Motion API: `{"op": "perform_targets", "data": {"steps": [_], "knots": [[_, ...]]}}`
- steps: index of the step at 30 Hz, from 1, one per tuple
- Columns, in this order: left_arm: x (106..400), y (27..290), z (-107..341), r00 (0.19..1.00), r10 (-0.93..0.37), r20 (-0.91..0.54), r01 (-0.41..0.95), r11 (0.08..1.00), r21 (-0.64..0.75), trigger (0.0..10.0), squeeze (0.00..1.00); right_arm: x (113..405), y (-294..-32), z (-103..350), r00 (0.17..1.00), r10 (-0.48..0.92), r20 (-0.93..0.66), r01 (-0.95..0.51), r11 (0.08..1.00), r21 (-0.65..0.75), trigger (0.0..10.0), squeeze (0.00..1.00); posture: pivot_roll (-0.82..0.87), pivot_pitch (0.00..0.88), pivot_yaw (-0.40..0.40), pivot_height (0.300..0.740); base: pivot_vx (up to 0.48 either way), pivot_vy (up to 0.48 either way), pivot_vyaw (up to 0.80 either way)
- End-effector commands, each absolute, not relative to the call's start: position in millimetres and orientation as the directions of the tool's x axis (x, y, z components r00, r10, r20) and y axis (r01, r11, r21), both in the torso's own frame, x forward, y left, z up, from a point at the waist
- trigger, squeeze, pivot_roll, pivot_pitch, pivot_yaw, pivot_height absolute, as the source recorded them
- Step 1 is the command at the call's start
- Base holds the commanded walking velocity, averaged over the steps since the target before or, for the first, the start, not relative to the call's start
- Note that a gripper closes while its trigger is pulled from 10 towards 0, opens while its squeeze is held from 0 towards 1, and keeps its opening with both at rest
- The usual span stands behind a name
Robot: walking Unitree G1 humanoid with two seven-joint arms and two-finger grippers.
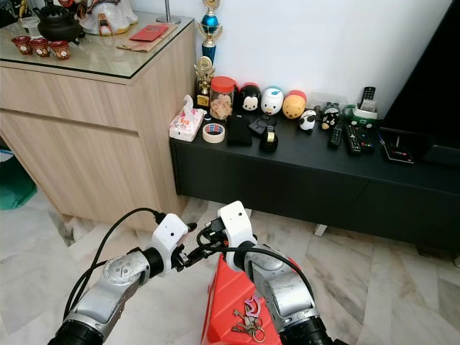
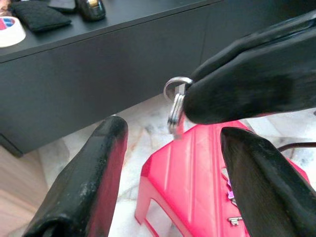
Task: Hang keys on a hook
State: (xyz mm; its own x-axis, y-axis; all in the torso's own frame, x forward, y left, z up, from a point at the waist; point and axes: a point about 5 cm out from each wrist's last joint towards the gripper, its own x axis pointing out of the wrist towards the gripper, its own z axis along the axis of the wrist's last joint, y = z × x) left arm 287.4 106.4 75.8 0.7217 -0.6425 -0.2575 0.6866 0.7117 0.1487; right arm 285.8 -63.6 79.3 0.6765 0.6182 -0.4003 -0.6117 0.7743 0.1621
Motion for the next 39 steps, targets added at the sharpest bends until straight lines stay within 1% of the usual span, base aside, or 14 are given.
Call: {"op": "perform_targets", "data": {"steps": [1,27,28,30,31,32,34,35,36,37,39], "knots": [[289.5,105.0,75.6,0.723,-0.643,-0.253,0.687,0.71,0.155,10.0,0.0,288.4,-65.1,87.0,0.691,0.618,-0.373,-0.609,0.777,0.159,10.0,0.0,0.09,0.0,-0.111,0.74,0.0,0.0,0.0],[295.9,97.8,73.9,0.739,-0.633,-0.23,0.67,0.725,0.159,10.0,0.0,290.2,-60.2,91.0,0.693,0.626,-0.357,-0.612,0.773,0.168,10.0,0.0,0.09,0.0,-0.113,0.74,0.0,0.0,0.0],[296.0,97.9,73.9,0.74,-0.632,-0.229,0.669,0.726,0.159,8.7,0.0,290.2,-59.6,91.3,0.692,0.628,-0.357,-0.614,0.771,0.167,10.0,0.0,0.09,0.0,-0.113,0.74,0.0,0.0,0.0],[296.1,98.0,73.9,0.741,-0.632,-0.229,0.669,0.726,0.159,8.7,0.0,290.2,-59.5,91.3,0.691,0.629,-0.356,-0.615,0.771,0.167,10.0,0.0,0.09,0.0,-0.113,0.74,0.0,0.0,0.0],[296.3,98.0,73.9,0.743,-0.63,-0.227,0.667,0.728,0.158,6.6,0.0,290.2,-59.1,91.5,0.69,0.63,-0.356,-0.616,0.769,0.168,10.0,0.0,0.09,0.0,-0.114,0.74,0.0,0.0,0.0],[296.4,98.0,73.9,0.743,-0.63,-0.226,0.666,0.729,0.158,6.6,0.0,290.2,-58.9,91.5,0.69,0.631,-0.355,-0.616,0.769,0.169,10.0,0.0,0.09,0.0,-0.114,0.74,0.0,0.0,0.0],[297.0,98.0,74.0,0.746,-0.628,-0.223,0.663,0.732,0.158,2.2,0.0,290.1,-58.3,91.5,0.688,0.633,-0.355,-0.618,0.767,0.17,10.0,0.0,0.1,0.0,-0.115,0.74,0.0,0.0,0.0],[297.1,98.0,73.9,0.746,-0.628,-0.222,0.663,0.732,0.157,2.2,0.0,290.0,-58.1,91.5,0.687,0.633,-0.356,-0.619,0.767,0.17,10.0,0.0,0.1,0.0,-0.115,0.74,0.0,0.0,0.0],[297.3,98.0,73.8,0.747,-0.628,-0.221,0.662,0.733,0.157,1.3,0.0,289.9,-58.0,91.5,0.687,0.634,-0.355,-0.619,0.767,0.17,10.0,0.0,0.1,0.0,-0.115,0.74,0.0,0.0,0.0],[297.4,98.1,73.8,0.748,-0.627,-0.219,0.661,0.734,0.157,0.0,0.0,289.7,-57.8,91.3,0.686,0.634,-0.356,-0.62,0.766,0.171,10.0,0.0,0.1,0.0,-0.115,0.74,0.0,0.0,0.0],[297.4,98.2,73.9,0.749,-0.626,-0.217,0.66,0.735,0.157,0.0,0.0,289.7,-57.7,91.3,0.686,0.635,-0.356,-0.619,0.766,0.172,10.0,0.0,0.1,0.0,-0.115,0.74,0.0,0.0,0.0]]}}
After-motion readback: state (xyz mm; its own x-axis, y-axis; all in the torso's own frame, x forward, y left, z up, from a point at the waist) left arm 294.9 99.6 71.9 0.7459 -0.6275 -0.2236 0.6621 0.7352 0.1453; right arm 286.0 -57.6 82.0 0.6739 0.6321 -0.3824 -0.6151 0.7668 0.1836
